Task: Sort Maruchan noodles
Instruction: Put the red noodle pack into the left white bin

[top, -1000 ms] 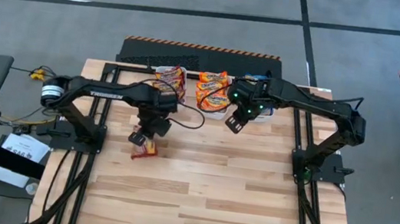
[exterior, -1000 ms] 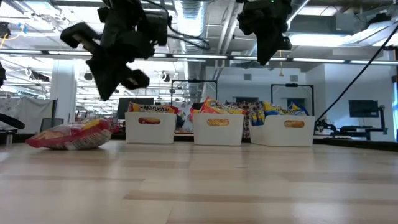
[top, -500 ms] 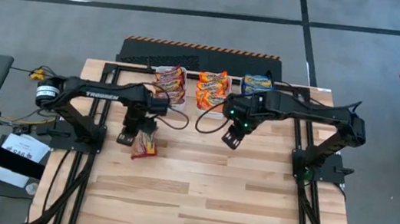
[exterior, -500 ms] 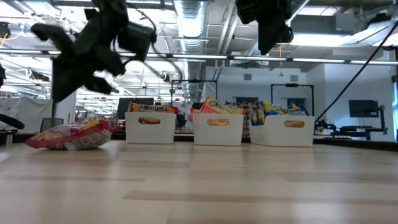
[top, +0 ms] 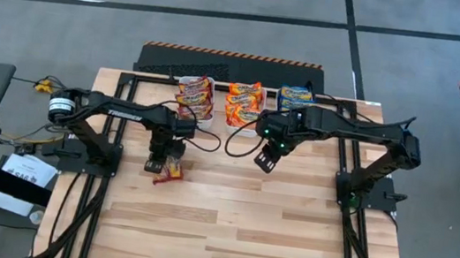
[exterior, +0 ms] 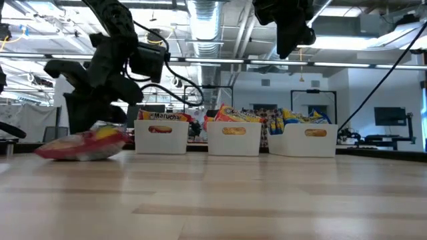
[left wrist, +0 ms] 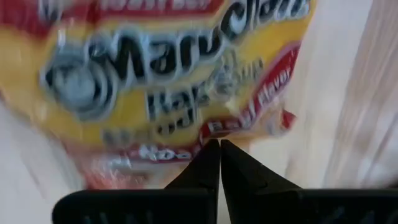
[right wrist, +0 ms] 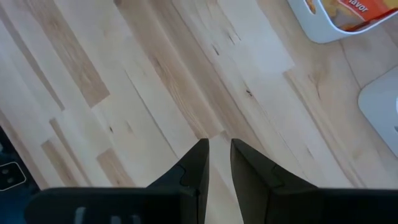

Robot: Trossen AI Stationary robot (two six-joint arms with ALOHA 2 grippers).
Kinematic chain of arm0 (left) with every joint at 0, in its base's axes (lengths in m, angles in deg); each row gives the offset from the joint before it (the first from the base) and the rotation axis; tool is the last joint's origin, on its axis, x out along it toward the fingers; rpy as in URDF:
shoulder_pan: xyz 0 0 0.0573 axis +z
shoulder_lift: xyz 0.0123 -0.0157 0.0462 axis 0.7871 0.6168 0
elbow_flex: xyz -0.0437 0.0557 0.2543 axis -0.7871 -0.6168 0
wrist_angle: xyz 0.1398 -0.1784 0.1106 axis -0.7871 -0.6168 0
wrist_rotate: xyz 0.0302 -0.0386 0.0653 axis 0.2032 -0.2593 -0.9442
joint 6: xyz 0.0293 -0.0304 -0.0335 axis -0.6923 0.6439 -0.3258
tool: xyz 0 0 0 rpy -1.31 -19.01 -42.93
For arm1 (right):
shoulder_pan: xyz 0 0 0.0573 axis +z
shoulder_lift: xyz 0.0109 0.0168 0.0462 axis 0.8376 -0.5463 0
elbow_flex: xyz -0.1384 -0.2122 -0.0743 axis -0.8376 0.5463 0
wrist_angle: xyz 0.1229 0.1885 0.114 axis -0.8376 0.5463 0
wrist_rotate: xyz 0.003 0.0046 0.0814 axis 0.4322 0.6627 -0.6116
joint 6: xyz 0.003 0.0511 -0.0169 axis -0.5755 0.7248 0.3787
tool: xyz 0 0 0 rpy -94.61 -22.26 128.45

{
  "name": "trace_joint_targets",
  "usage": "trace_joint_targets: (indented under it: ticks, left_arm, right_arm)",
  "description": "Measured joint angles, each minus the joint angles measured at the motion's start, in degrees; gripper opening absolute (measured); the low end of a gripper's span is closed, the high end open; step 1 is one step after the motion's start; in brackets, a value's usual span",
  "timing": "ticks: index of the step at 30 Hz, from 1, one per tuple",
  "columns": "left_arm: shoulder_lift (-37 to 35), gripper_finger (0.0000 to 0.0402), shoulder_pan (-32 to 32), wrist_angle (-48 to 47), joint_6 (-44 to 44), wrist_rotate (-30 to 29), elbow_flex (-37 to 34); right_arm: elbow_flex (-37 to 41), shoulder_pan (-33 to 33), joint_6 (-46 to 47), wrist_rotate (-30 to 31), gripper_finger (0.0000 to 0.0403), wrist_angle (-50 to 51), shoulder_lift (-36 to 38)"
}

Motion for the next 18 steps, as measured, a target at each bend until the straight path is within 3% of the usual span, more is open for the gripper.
trace_joint_targets:
  ticks: [6,14,18]
  left_arm:
    - [2.4,0.0,-0.7,7.4,2.3,4.1,0.1]
    - [2.4,0.0,-1.0,17.4,5.8,4.3,1.4]
    - [2.4,0.0,-1.0,24.4,9.8,8.1,1.4]
  right_arm:
    - [0.0,-0.3,0.0,0.1,0.0093,0.0,0.0]
    - [0.0,-0.3,0.0,0.1,0.0093,-0.1,0.0]
    - [0.0,-0.3,0.0,0.1,0.0093,-0.4,0.0]
